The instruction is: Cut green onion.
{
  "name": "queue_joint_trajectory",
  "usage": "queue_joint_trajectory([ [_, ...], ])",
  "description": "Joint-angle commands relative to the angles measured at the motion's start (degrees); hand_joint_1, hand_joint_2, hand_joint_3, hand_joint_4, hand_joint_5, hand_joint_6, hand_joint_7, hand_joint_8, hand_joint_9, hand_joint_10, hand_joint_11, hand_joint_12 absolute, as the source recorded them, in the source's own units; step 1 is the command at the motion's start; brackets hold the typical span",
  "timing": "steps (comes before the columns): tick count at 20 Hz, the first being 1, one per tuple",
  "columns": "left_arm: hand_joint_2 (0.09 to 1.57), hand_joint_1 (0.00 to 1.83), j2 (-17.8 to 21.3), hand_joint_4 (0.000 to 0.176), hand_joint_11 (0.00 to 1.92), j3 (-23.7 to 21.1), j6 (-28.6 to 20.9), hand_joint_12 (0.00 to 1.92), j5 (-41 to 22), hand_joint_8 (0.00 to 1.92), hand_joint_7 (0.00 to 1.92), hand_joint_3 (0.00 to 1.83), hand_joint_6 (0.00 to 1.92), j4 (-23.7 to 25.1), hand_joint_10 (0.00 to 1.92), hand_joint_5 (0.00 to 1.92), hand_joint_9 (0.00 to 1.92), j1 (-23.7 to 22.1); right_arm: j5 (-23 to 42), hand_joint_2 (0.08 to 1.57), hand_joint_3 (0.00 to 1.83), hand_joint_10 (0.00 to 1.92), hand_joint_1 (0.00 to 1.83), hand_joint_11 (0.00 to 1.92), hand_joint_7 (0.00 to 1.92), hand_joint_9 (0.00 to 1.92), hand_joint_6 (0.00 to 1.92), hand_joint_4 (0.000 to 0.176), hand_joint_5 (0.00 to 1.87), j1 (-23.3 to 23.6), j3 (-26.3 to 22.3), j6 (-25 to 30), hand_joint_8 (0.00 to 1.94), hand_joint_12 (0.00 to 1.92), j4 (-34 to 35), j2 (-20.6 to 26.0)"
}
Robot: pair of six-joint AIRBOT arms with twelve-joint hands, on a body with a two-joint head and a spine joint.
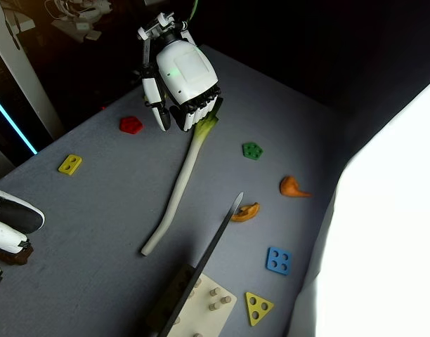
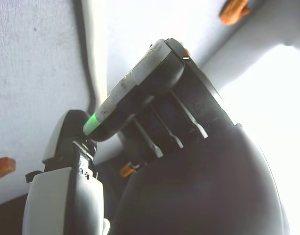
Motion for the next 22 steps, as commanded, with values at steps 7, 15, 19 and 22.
queue_joint_trajectory([
  [7, 1.24, 0.56, -0.16, 0.038, 0.0, 0.63, 0.23, 0.59, -0.76, 0.0, 0.15, 0.03, 0.02, 3.02, 0.02, 0.19, 0.11, -0.79, 5.9, 1.19, 0.04, 0.0, 0.32, 0.0, 0.05, 0.0, 0.03, 0.0, 0.08, 0.97, 0.19, 0.03, 0.0, 0.0, -2.52, 0.39],
  [15, 1.29, 0.44, -0.26, 0.02, 0.0, 0.71, 2.73, 0.39, -2.95, 0.0, 0.06, 0.01, 0.0, -3.94, 0.0, 0.09, 0.03, -1.09, -0.91, 1.15, 0.0, 0.0, 0.37, 0.0, 0.0, 0.0, 0.0, 0.0, 0.03, 0.89, 5.25, 8.43, 0.0, 0.0, -8.7, -0.02],
  [19, 1.28, 0.5, -0.31, 0.018, 0.0, 1.1, 7.57, 0.38, -3.55, 0.0, 0.05, 0.0, 0.01, -9.44, 0.01, 0.11, 0.04, -1.13, -3.23, 1.03, 0.0, 0.0, 1.03, 0.0, 0.01, 0.0, 0.0, 0.009, 0.0, 0.81, 9.53, 13.42, 0.01, 0.0, -12.33, -0.54],
  [22, 1.27, 0.52, -0.28, 0.026, 0.0, 1.21, 7.65, 0.41, -4.17, 0.01, 0.08, 0.0, 0.01, -13.35, 0.01, 0.13, 0.05, -1.28, -5.81, 1.02, 0.0, 0.01, 1.15, 0.0, 0.04, 0.02, 0.0, 0.0, 0.0, -0.72, 14.09, 15.75, 0.01, 0.0, -13.97, -1.51],
])
